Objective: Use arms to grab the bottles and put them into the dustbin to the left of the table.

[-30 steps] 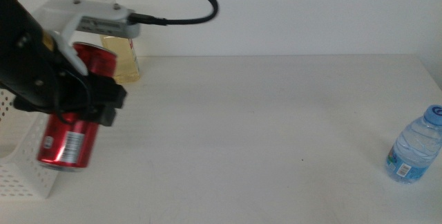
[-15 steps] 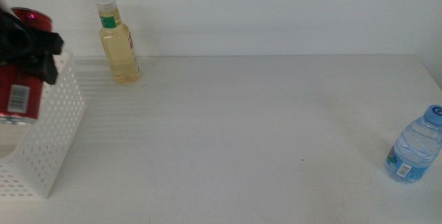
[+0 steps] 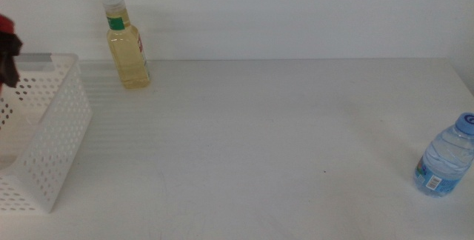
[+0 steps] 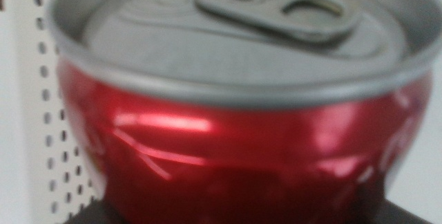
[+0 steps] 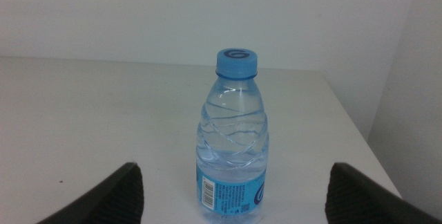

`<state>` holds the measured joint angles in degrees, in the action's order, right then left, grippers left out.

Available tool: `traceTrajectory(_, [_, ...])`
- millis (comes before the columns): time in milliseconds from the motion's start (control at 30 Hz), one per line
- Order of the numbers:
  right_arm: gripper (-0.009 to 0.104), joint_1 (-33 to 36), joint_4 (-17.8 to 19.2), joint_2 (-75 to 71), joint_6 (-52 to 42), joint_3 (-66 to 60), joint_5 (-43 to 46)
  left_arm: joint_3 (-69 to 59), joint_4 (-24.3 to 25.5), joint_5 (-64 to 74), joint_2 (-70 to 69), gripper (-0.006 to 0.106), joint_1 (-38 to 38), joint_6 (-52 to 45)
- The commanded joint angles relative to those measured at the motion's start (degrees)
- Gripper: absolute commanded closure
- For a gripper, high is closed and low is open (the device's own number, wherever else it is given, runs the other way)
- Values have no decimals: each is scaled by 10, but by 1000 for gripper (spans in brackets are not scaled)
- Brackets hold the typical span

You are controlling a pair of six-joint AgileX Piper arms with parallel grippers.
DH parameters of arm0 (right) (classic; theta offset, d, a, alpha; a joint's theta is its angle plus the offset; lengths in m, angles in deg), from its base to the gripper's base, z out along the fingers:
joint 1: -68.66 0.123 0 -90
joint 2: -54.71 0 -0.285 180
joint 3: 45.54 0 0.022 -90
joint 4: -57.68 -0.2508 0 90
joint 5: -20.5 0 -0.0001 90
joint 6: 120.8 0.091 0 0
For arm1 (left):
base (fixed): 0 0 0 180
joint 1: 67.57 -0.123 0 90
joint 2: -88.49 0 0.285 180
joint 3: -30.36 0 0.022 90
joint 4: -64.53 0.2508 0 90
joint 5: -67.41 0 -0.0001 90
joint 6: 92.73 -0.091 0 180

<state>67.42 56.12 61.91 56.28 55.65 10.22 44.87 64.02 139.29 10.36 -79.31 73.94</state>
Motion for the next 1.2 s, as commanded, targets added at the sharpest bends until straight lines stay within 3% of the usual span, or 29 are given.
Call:
traceTrajectory(0, [21, -4, 4, -16, -2, 4, 44, 32, -4, 31, -12, 105, -23, -14])
traceTrajectory(300, [21, -4, 4, -16, -2, 4, 44, 43, -33, 15, 45, 105, -73, -39])
traceTrajectory(1167, [21, -4, 4, -16, -2, 4, 44, 41, -76, -84, 198, 105, -73, -62])
